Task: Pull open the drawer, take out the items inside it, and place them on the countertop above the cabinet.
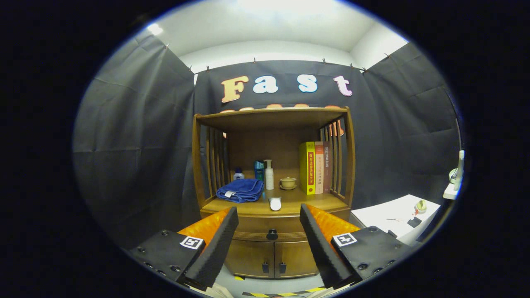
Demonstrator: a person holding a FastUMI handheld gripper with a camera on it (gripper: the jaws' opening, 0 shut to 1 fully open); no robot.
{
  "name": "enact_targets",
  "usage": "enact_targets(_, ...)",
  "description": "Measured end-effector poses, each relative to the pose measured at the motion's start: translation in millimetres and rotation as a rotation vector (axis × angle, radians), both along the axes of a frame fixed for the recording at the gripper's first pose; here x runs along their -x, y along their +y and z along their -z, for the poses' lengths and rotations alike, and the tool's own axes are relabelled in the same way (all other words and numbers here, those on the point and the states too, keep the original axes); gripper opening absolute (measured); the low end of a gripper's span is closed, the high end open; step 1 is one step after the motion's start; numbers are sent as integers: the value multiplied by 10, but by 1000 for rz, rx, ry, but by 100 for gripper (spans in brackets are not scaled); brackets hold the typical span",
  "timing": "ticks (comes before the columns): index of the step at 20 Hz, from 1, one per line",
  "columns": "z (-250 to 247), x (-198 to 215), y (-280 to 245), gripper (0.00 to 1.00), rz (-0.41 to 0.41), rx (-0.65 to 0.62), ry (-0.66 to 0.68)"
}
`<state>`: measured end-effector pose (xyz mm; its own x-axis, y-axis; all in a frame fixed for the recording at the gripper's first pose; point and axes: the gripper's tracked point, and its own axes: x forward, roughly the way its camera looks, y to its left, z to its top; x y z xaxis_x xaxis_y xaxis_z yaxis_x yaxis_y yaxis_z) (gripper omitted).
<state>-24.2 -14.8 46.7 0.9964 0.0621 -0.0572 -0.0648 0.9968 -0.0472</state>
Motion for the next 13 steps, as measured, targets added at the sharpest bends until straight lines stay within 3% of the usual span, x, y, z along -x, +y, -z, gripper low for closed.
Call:
enact_targets(3, 15, -9, -94, 98, 23, 1, -12)
enact_targets(9, 84, -64, 14, 98, -19, -82, -21)
enact_targets(13, 28, -53, -30, 98, -11, -72, -56)
